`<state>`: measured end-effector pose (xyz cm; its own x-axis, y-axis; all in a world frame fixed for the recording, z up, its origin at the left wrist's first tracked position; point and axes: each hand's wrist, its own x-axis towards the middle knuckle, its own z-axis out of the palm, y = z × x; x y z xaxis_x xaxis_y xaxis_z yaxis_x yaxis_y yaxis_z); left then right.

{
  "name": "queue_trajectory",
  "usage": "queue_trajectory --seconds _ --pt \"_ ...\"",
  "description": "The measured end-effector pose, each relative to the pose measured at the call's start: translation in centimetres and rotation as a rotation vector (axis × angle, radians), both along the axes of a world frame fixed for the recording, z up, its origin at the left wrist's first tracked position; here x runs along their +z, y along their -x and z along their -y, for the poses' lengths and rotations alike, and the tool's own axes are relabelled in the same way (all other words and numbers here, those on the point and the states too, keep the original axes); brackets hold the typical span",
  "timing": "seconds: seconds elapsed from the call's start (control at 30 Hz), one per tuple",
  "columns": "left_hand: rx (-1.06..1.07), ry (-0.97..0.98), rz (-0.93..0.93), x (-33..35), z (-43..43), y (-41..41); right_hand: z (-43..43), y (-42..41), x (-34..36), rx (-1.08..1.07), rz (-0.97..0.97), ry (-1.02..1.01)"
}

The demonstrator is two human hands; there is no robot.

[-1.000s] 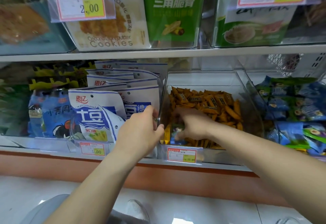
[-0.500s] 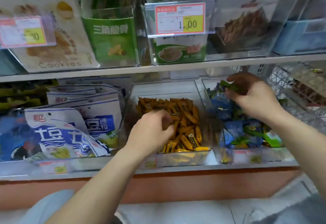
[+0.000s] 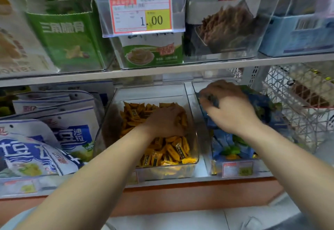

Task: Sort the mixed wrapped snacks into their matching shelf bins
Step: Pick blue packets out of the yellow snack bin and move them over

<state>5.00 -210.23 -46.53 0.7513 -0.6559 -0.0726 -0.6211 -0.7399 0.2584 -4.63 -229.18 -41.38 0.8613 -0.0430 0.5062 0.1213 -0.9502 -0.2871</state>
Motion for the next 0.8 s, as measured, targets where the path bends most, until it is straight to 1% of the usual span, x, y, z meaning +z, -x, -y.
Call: queue_trajectory --seconds 0.03,0.1,0.17,0.23,0.33,0.4,0.43,0.47,0.53,0.57,0.6,0.63,0.67,0.7,0.77,0.8 --pt "-0.008 -0.051 0.033 -0.2 -0.5 -0.3 -0.8 -0.2 -0.3 0.061 -0.077 0.03" --pt "-0.03 -0.151 0.079 -0.1 -2.0 -0.9 -1.7 -0.7 -1.4 0.121 -0.267 0.15" --pt "-0.032 -0.202 0.024 0.4 -4.3 -1.6 -1.7 -1.3 -2.4 0.101 -0.413 0.22" --pt "0.008 -0.243 -0.058 1.2 -6.5 -1.9 -1.4 -1.6 -2.8 0.086 -0.433 0.227" --pt "-0.011 -0.431 -0.206 3.2 -7.6 -2.0 -1.4 -1.4 -3.1 0.098 -0.374 0.23" --pt "-0.011 -0.501 -0.279 4.5 -6.9 -2.4 -1.6 -1.2 -3.1 0.092 -0.347 0.24" --pt "-0.007 -0.481 -0.274 5.0 -6.3 -2.6 -1.6 -1.2 -3.2 0.085 -0.344 0.247" --pt "-0.001 -0.425 -0.214 5.1 -5.7 -3.0 -1.7 -1.1 -3.2 0.08 -0.344 0.25" --pt "0.01 -0.217 -0.006 4.2 -3.8 -3.6 -1.7 -1.0 -3.3 0.076 -0.346 0.248" --pt "-0.002 -0.085 0.033 3.2 -2.7 -3.6 -1.7 -0.9 -3.3 0.078 -0.346 0.246" --pt "-0.01 0.019 -0.008 2.2 -1.6 -3.4 -1.7 -0.9 -3.4 0.079 -0.343 0.247" --pt "-0.005 0.064 -0.097 1.0 -0.6 -3.2 -1.7 -1.0 -3.4 0.08 -0.338 0.249" --pt "0.005 0.019 -0.161 -0.2 0.1 -2.9 -1.8 -1.1 -3.5 0.08 -0.337 0.249" --pt "0.001 -0.091 -0.161 -1.5 0.7 -2.7 -1.8 -1.1 -3.5 0.078 -0.338 0.243" --pt "-0.009 -0.308 -0.08 -3.2 1.0 -2.6 -1.8 -1.3 -3.4 0.073 -0.347 0.221" --pt "-0.019 -0.367 -0.058 -3.3 0.7 -2.8 -1.8 -1.3 -3.4 0.073 -0.352 0.211"
